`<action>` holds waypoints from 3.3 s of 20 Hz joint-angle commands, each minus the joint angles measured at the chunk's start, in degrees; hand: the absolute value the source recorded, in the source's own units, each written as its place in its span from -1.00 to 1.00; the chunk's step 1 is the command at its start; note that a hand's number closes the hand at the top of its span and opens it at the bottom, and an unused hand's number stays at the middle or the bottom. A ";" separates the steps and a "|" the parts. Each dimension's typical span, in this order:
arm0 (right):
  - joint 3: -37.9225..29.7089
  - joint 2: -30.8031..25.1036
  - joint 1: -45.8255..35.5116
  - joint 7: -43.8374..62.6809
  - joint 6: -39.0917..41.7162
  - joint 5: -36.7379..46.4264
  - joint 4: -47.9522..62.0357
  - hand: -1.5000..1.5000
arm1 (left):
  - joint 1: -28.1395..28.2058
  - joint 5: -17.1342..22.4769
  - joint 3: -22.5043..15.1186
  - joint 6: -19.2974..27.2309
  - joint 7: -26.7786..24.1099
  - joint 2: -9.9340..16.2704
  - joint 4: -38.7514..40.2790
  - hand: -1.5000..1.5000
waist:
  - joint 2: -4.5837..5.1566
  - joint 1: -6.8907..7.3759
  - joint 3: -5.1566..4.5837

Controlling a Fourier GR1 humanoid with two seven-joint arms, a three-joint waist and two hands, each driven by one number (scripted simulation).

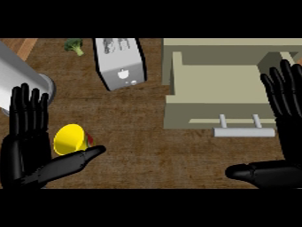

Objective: Pick up the cup, place it into the drawer and close the drawer

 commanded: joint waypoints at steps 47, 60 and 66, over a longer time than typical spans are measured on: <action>-1.51 -0.08 -2.33 5.03 2.05 -0.76 -1.17 -1.00 | -1.52 12.41 17.51 -11.74 -35.49 2.02 48.74 -1.00 | 0.02 -0.03 -0.01; -2.72 -0.56 2.79 3.81 4.92 -4.37 -5.51 -1.00 | -8.76 16.45 21.65 -21.25 -46.79 5.15 67.46 -1.00 | 0.03 -0.25 -0.02; 0.86 0.48 -3.36 11.59 0.17 -0.15 -7.70 -1.00 | -14.96 16.19 21.38 -18.85 -48.40 3.29 73.24 -1.00 | 0.05 -0.28 -0.05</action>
